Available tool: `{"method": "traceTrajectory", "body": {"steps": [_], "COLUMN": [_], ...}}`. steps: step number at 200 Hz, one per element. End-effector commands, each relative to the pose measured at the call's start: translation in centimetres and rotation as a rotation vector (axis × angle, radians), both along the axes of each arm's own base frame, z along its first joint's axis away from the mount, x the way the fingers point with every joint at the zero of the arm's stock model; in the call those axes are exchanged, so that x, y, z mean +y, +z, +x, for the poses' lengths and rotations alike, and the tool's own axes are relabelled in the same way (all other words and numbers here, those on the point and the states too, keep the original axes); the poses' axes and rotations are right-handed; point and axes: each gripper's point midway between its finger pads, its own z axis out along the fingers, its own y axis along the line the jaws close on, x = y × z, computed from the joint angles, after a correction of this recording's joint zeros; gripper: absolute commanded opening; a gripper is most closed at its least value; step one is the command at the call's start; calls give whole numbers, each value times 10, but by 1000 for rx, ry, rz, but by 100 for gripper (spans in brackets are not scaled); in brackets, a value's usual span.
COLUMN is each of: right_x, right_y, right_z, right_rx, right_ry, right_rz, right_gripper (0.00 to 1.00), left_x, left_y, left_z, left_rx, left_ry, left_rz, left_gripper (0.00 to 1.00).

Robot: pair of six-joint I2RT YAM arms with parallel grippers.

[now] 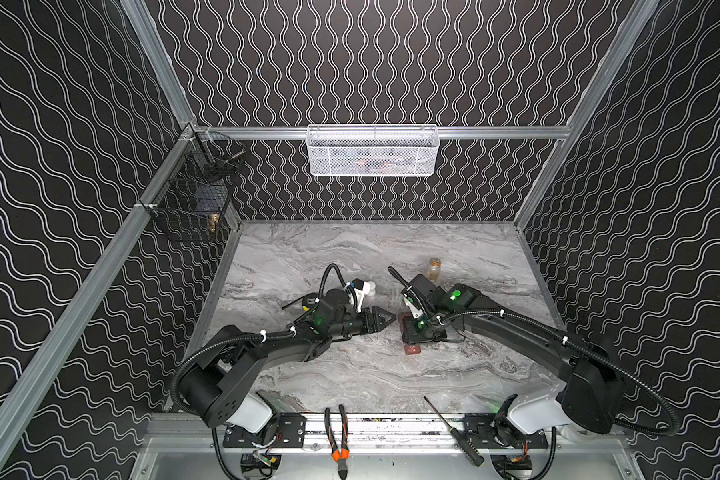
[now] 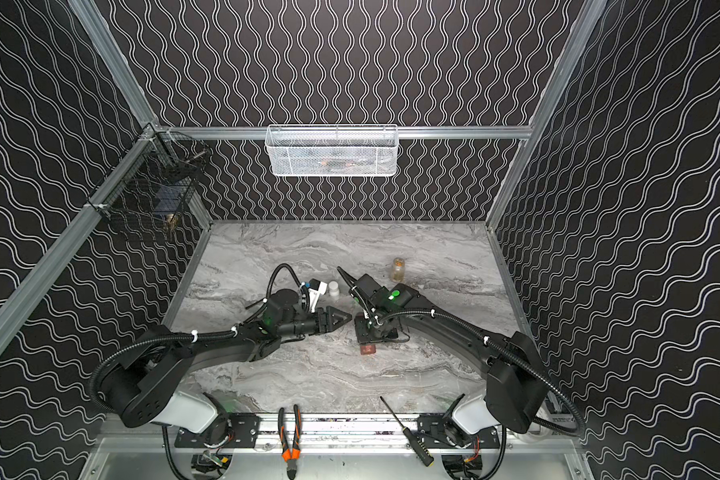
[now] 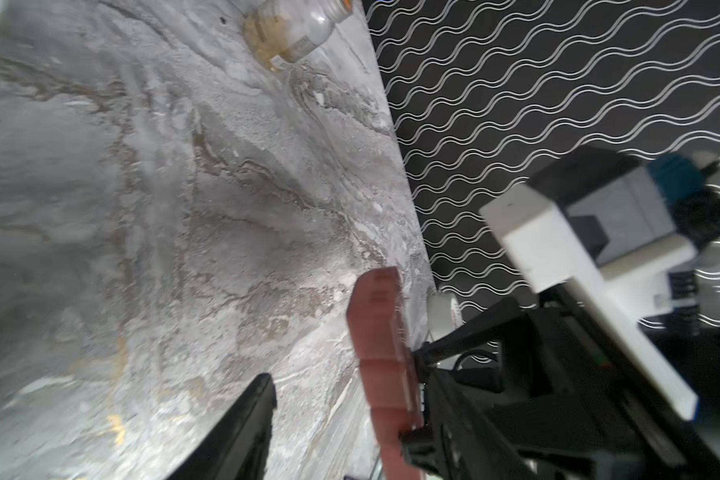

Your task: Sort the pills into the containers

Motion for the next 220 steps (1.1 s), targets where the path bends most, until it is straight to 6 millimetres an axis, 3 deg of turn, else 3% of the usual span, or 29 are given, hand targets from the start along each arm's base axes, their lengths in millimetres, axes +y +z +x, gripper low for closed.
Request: {"method": "traceTrajectory", "body": {"steps": [1, 58, 98, 220], "right_x": [2, 7, 8, 15], "right_y": [2, 8, 10, 10], "right_z": [-3, -1, -1, -3], "right_rx": [4, -12, -15, -24], "right_ry": [23, 30, 34, 48], "right_rz": [6, 23, 27, 28], "right_gripper": [40, 40, 40, 40], "left_x": [-11, -25, -32, -40], "left_y": [20, 2, 0, -6], "left_z": [0, -13, -16, -20], "left_rx": [-41, -4, -2, 23], "left_ry": [-32, -82, -99, -111], "left_rz": [-60, -24, -26, -45], "left_gripper": [63, 63, 62, 32]}}
